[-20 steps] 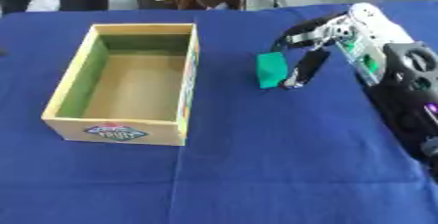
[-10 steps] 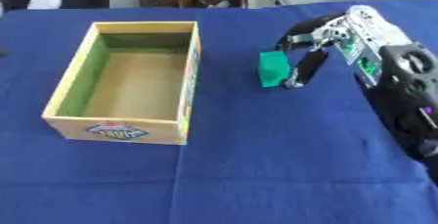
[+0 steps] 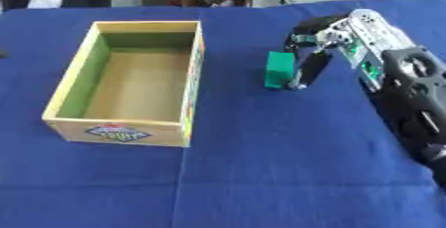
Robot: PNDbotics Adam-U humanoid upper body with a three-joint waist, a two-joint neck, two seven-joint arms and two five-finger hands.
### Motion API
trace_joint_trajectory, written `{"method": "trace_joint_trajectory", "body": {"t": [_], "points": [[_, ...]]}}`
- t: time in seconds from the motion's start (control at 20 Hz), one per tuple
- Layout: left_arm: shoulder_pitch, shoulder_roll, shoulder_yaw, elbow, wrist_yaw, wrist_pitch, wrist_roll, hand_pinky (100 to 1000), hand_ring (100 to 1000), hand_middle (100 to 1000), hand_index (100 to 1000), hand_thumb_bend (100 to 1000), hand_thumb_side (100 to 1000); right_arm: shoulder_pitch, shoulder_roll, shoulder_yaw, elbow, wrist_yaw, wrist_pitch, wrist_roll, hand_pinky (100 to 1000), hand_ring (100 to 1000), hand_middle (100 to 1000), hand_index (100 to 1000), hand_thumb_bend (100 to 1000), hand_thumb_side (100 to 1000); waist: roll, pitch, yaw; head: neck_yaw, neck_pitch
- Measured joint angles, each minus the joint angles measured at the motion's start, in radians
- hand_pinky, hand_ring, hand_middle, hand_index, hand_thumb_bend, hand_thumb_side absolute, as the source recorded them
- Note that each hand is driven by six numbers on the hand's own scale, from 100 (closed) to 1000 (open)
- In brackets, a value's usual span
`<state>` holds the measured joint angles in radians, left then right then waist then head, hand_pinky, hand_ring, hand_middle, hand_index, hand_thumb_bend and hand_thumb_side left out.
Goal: Pick up objects on the table and place them in the box.
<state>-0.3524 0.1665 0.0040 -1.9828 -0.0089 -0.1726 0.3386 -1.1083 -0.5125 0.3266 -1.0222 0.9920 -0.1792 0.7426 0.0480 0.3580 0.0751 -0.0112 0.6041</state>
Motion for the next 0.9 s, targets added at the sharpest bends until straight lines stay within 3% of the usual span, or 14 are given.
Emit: {"method": "trace_joint_trajectory", "body": {"t": [0.05,0.1,0.3,0.45,0.5,0.65,0.9], "points": [[0.000,0.000,0.000,0.000,0.000,0.000,0.000,506,723,878,748,100,975,0.000,0.001,0.000,0.000,0.000,0.000,-0.003,799,821,576,712,382,449,0.000,0.000,0.000,0.000,0.000],[0.000,0.000,0.000,0.000,0.000,0.000,-0.001,506,723,878,748,100,975,0.000,0.001,0.000,0.000,0.000,-0.001,-0.005,805,831,602,841,413,456,0.000,0.000,0.000,0.000,0.000],[0.000,0.000,0.000,0.000,0.000,0.000,-0.004,506,723,878,748,100,974,0.000,0.003,0.000,0.000,-0.003,-0.002,0.002,812,847,620,885,407,488,-0.001,0.000,0.000,0.000,0.000],[0.000,0.000,0.000,0.000,0.000,0.001,-0.006,506,724,879,748,100,974,0.000,0.006,0.000,0.000,-0.004,0.001,0.008,804,837,590,813,345,491,-0.001,0.001,0.000,0.000,0.000],[0.000,0.000,0.000,0.000,0.000,0.001,-0.007,506,724,880,749,100,975,0.000,0.006,0.000,0.000,-0.004,0.002,0.006,799,829,560,741,298,482,-0.001,0.001,0.000,0.000,0.000],[0.000,0.000,0.000,0.000,0.000,0.002,-0.007,506,725,880,749,100,976,0.000,0.007,0.000,0.000,-0.010,0.012,-0.009,791,812,504,636,197,484,-0.001,0.003,0.000,0.000,0.000],[0.000,0.000,0.000,0.000,0.000,0.002,-0.008,507,726,881,749,100,974,0.000,0.007,0.000,0.000,-0.027,0.031,-0.047,780,795,469,588,100,513,-0.001,0.003,0.000,0.000,-0.004]]}}
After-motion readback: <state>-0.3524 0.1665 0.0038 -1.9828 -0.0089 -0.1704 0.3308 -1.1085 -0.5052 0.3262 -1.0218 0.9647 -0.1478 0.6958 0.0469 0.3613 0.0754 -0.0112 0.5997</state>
